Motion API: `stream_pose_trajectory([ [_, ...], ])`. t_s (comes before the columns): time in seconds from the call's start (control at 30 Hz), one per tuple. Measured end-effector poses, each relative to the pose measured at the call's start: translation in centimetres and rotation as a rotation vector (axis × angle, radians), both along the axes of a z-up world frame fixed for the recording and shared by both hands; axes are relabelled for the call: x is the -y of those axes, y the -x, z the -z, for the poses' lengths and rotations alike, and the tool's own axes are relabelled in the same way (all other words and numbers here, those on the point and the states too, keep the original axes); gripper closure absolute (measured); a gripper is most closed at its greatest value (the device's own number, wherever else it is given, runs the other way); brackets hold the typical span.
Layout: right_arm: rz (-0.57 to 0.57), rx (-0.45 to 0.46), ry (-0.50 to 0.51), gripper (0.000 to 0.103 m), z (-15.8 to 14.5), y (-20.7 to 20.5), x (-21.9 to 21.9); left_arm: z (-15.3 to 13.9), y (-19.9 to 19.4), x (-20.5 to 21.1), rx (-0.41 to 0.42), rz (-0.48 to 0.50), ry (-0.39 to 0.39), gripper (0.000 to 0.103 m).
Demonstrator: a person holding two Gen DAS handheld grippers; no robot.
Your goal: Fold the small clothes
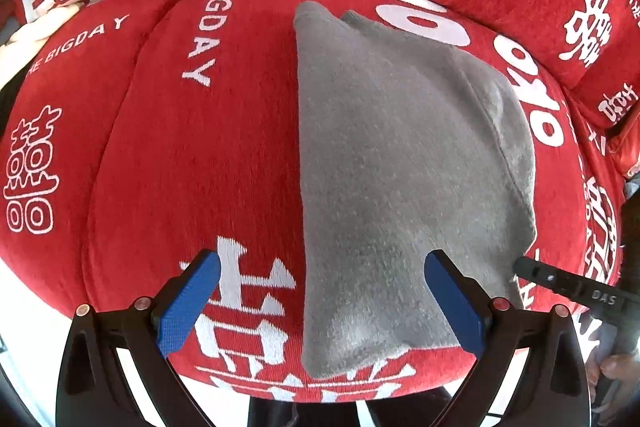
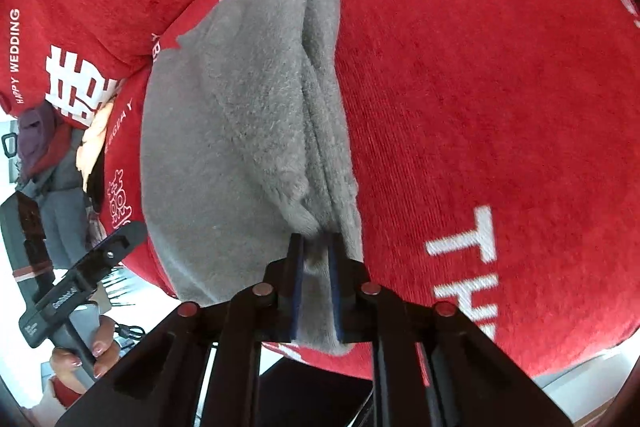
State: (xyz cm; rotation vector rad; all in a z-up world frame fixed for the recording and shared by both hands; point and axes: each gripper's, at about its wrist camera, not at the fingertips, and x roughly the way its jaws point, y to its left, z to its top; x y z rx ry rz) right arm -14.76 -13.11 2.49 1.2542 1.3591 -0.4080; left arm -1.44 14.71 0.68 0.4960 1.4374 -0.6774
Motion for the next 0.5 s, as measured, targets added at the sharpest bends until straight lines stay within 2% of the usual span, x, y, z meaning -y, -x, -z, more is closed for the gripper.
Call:
stream_pose_trajectory([
  [0.1,-0.005,-0.013,0.036,0.073,-1.7,0.7,0.4,-0.4,0.3,0.0,0.009,0.006,-0.017,0.001],
  [0.13,-0.007,-0.019,0.051,0.059,-2.3,0.8,0.5,-0.6,0.4,0.0,0.010,0.006,-0.020,0.001],
  [0.17,-0.011,-0.022,0.065,0.051,-2.8,0.7,0.6,-0.7,0.5,0.0,0.007,0.008,-0.024,0.001],
  [0.3,-0.043,-0.054,0.114,0.045,-4.3,-0.1,0.7,-0.9,0.9,0.2,-0.003,0.019,-0.045,0.001],
  [0.37,-0.064,-0.068,0.130,0.036,-4.6,-0.8,0.5,-1.0,1.1,0.2,-0.003,0.026,-0.051,0.001],
  [0.5,-0.123,-0.097,0.173,0.026,-5.0,-3.0,-0.3,-1.2,1.4,0.4,0.021,0.038,-0.073,0.001],
])
